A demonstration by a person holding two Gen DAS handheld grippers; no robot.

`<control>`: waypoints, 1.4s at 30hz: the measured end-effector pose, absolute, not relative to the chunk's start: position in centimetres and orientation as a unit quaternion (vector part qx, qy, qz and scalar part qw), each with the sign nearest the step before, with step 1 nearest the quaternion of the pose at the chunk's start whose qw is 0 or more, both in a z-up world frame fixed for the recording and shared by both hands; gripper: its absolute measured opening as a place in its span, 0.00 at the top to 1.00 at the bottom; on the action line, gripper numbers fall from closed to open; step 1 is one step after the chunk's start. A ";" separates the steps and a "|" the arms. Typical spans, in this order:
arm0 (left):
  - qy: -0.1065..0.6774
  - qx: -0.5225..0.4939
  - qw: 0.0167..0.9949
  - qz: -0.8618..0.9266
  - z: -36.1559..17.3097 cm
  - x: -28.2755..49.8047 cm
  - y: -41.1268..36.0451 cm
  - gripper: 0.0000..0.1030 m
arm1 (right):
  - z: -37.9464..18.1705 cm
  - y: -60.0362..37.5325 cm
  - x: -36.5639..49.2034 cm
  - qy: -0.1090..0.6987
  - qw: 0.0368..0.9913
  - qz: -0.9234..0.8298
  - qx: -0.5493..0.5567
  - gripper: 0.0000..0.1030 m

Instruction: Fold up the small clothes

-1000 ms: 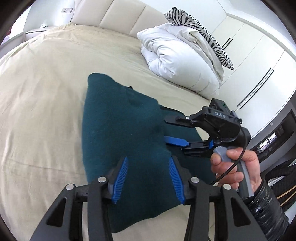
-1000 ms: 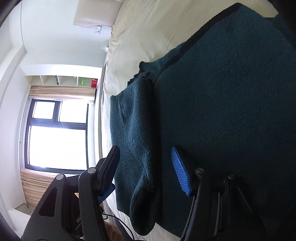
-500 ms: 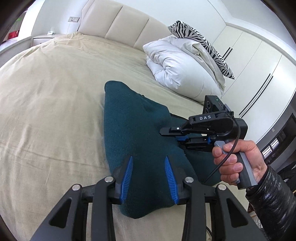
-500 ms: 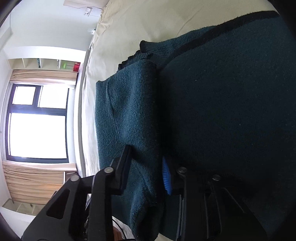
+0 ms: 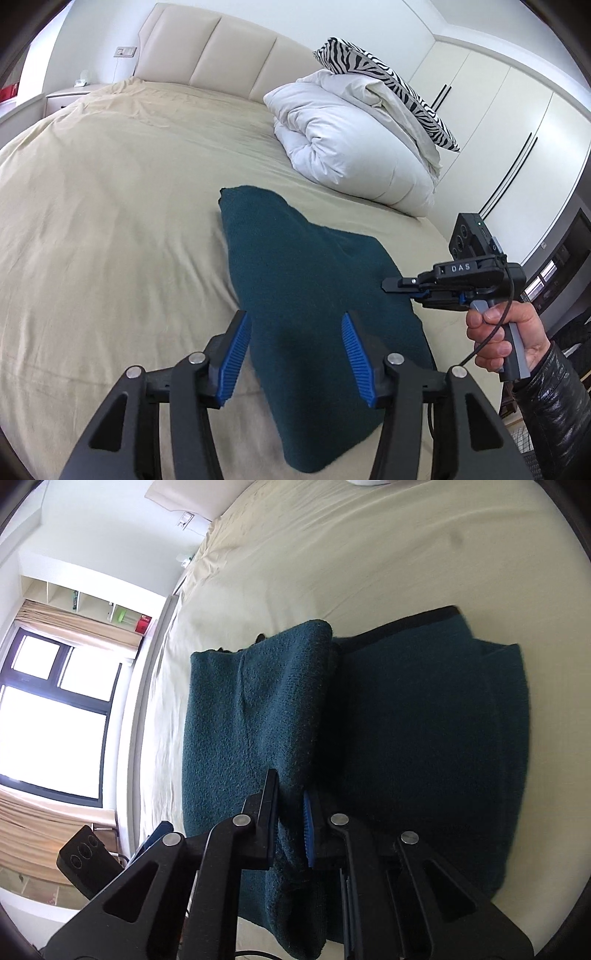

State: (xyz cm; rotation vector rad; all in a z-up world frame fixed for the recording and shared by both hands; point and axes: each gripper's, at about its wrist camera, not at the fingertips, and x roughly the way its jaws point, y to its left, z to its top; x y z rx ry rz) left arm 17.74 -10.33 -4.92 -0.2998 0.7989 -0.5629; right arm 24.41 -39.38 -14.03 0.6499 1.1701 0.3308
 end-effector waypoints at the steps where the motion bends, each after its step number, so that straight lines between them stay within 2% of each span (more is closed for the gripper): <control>1: 0.384 -0.145 0.869 -0.277 -4.9 18.7 -11.2 0.48 | -14.1 -40.4 24.2 0.540 0.773 0.146 0.300 0.90; 5: 0.409 -0.133 0.850 -0.304 -5.8 22.2 -15.4 0.49 | -14.3 -44.2 22.8 0.536 0.776 0.123 0.310 0.90; 9: 0.449 -0.085 0.843 -0.284 -8.9 24.1 -18.4 0.52 | -15.0 -46.2 22.3 0.533 0.776 0.113 0.318 0.91; 16: 0.444 -0.094 0.843 -0.290 -9.0 23.6 -17.8 0.52 | -16.5 -47.2 22.4 0.536 0.771 0.110 0.326 0.91; 21: 0.439 -0.099 0.841 -0.302 -8.4 22.5 -18.3 0.52 | -15.7 -47.9 21.8 0.538 0.774 0.112 0.315 0.91; 24: 0.440 -0.067 0.845 -0.295 -8.9 22.2 -19.2 0.52 | -15.4 -48.8 21.8 0.537 0.776 0.113 0.311 0.91; 32: 0.445 -0.079 0.843 -0.292 -9.9 22.0 -19.0 0.51 | -18.3 -48.8 23.1 0.521 0.769 0.112 0.353 0.91; 37: 0.447 -0.078 0.841 -0.295 -9.9 22.2 -19.1 0.50 | -17.5 -48.8 20.5 0.509 0.752 0.115 0.403 0.84; 42: 0.445 -0.078 0.843 -0.293 -9.9 22.1 -19.2 0.50 | -16.3 -47.5 16.0 0.504 0.756 0.138 0.395 0.63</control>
